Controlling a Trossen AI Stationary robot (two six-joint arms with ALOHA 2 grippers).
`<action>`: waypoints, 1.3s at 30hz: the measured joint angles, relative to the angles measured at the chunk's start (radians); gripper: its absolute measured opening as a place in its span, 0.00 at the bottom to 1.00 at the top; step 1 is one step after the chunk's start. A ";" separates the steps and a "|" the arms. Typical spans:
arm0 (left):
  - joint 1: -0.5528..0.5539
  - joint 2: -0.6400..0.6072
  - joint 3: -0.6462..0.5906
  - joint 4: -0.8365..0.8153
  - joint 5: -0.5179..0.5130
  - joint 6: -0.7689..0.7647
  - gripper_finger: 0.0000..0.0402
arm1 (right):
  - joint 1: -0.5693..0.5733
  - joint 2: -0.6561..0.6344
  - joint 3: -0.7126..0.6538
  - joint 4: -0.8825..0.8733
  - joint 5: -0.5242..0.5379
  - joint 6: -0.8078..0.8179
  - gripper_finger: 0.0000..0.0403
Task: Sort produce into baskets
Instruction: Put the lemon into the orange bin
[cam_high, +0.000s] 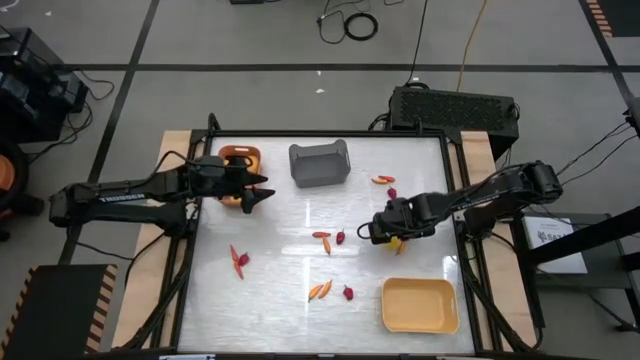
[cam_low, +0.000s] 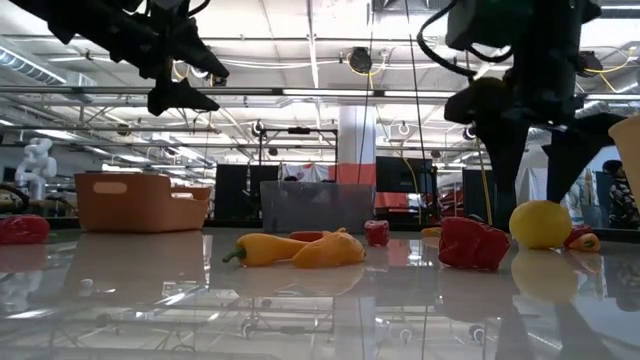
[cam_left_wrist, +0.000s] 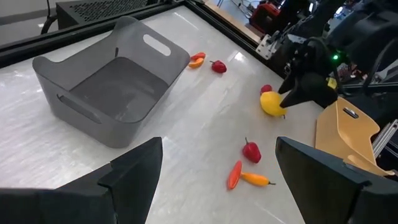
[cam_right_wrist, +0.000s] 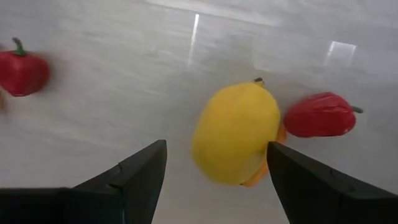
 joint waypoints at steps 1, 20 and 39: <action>0.000 0.000 0.000 0.000 0.002 0.000 0.79 | 0.001 0.000 -0.007 0.004 0.000 0.008 0.67; 0.000 0.000 0.000 -0.001 0.041 -0.005 0.79 | 0.002 0.051 -0.070 0.110 0.022 0.026 0.67; 0.000 0.000 0.000 0.009 -0.038 -0.162 0.79 | -0.036 0.097 -0.071 0.240 0.020 -0.251 0.51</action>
